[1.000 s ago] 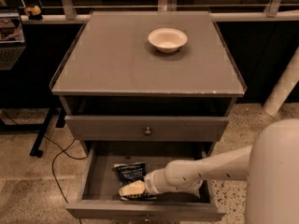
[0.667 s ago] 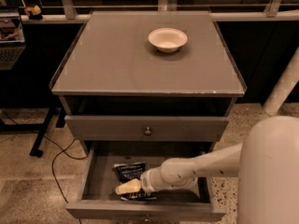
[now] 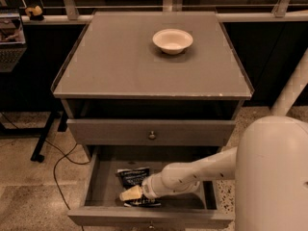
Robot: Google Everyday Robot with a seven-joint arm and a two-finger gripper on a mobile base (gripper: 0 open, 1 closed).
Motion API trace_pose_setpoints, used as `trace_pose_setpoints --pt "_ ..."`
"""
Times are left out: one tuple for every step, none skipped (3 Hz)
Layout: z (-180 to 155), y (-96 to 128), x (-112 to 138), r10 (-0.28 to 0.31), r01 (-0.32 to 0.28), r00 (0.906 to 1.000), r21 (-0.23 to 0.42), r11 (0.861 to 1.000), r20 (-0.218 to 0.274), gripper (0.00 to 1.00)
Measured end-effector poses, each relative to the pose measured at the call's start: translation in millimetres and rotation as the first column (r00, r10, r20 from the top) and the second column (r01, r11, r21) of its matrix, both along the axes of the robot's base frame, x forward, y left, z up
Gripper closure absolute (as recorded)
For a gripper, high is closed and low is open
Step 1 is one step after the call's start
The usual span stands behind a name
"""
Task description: Pick blue chip bag from middle drawer and place on counter
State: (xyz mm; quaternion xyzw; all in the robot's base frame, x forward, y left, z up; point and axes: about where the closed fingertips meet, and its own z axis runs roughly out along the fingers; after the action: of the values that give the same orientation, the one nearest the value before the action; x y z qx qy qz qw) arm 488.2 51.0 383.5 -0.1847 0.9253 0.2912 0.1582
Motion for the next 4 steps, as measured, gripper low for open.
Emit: trace_pose_setpoints --pt "0.0 0.0 0.0 0.0 0.0 1.0 0.0 1.0 0.0 0.42" --pt "0.0 0.0 0.0 0.0 0.0 1.0 0.0 1.0 0.0 0.65" --pt "0.0 0.0 0.0 0.0 0.0 1.0 0.0 1.0 0.0 0.89" --pt "0.0 0.1 0.0 0.0 0.0 1.0 0.0 1.0 0.0 1.0"
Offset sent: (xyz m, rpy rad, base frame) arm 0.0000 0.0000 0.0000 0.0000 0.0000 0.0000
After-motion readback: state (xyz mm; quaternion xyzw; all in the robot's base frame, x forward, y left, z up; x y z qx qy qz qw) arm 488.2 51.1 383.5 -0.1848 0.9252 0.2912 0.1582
